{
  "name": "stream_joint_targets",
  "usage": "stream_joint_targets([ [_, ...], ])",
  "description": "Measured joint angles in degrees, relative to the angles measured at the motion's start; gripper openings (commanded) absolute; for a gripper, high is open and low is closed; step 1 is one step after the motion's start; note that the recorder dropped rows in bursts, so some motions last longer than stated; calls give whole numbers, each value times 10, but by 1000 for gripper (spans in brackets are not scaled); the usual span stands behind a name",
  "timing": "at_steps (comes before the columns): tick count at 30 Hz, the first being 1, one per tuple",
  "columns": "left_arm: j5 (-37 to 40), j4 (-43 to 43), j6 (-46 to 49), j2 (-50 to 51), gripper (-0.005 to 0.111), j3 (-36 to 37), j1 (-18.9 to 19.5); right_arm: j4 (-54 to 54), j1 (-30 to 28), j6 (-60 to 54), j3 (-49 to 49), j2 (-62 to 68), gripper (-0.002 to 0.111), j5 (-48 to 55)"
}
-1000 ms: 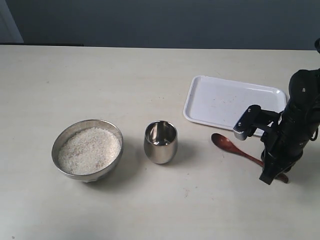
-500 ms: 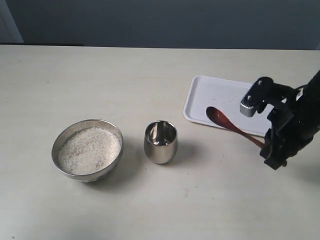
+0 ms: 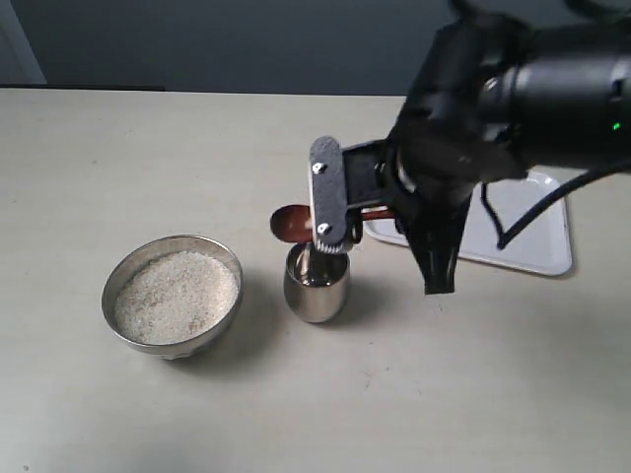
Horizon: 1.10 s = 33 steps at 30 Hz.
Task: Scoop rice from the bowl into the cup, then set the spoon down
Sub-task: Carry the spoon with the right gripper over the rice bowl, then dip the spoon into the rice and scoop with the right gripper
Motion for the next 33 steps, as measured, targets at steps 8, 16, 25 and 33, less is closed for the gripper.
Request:
stream_joint_targets([
  [8, 0, 0, 0, 0, 0, 0, 0, -190, 112, 143, -32, 55, -1, 3],
  [16, 0, 0, 0, 0, 0, 0, 0, -321, 139, 173, -47, 94, -1, -35],
  [25, 0, 0, 0, 0, 0, 0, 0, -469, 143, 222, -47, 167, -1, -55],
  [33, 0, 0, 0, 0, 0, 0, 0, -540, 149, 260, -47, 218, -1, -50],
])
